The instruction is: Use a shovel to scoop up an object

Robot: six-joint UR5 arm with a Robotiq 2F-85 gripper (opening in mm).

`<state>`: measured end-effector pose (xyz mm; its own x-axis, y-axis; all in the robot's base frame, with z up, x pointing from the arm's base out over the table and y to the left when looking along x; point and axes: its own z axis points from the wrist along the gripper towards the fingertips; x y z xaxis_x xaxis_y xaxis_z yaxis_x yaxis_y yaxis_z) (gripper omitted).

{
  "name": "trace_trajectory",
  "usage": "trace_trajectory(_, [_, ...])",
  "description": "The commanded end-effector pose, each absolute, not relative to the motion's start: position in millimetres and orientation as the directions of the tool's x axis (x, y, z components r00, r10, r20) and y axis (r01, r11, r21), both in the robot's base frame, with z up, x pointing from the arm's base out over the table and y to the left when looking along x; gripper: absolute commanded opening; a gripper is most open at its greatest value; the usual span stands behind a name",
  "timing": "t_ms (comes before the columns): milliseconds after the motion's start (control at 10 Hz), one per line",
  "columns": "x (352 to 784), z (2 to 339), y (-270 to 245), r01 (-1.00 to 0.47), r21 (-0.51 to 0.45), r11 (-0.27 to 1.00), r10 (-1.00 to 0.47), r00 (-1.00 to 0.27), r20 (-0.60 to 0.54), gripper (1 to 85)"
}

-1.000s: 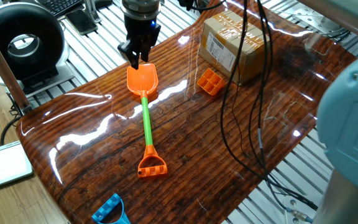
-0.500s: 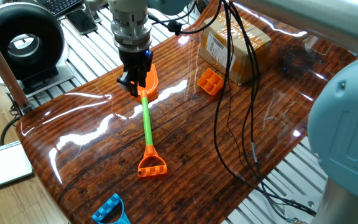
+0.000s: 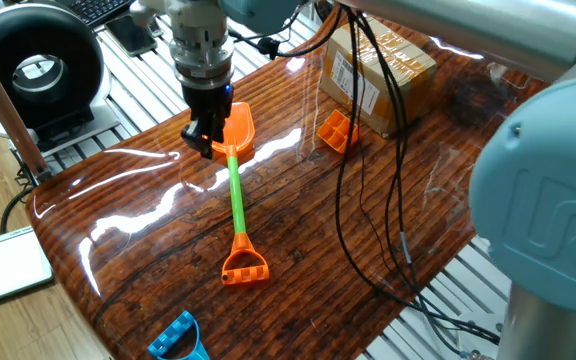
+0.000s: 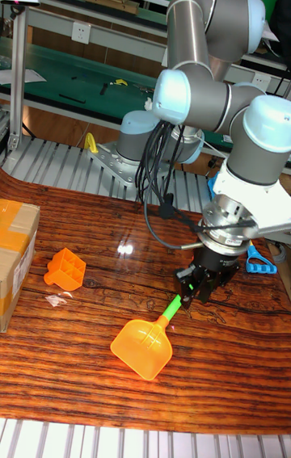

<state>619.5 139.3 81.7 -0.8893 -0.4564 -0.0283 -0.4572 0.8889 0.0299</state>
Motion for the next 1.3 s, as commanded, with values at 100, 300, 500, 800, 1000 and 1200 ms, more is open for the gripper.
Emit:
trace_trajectory(100, [618, 80, 135, -0.469, 0.013, 0.883, -0.469, -0.883, 0.000, 45.7])
trace_trajectory(300, [621, 80, 126, -0.508, -0.022, 0.861, -0.508, -0.861, 0.008, 45.0])
trace_trajectory(500, [626, 79, 135, -0.568, -0.004, 0.823, -0.568, -0.823, -0.023, 45.0])
trace_trajectory(800, [637, 53, 152, -0.578, 0.035, 0.816, -0.575, -0.816, -0.069, 45.0])
trace_trajectory(1000, [636, 48, 159, -0.576, 0.036, 0.817, -0.572, -0.816, -0.081, 45.3])
trace_trajectory(1200, [633, 55, 158, -0.573, 0.031, 0.819, -0.571, -0.819, -0.056, 45.3])
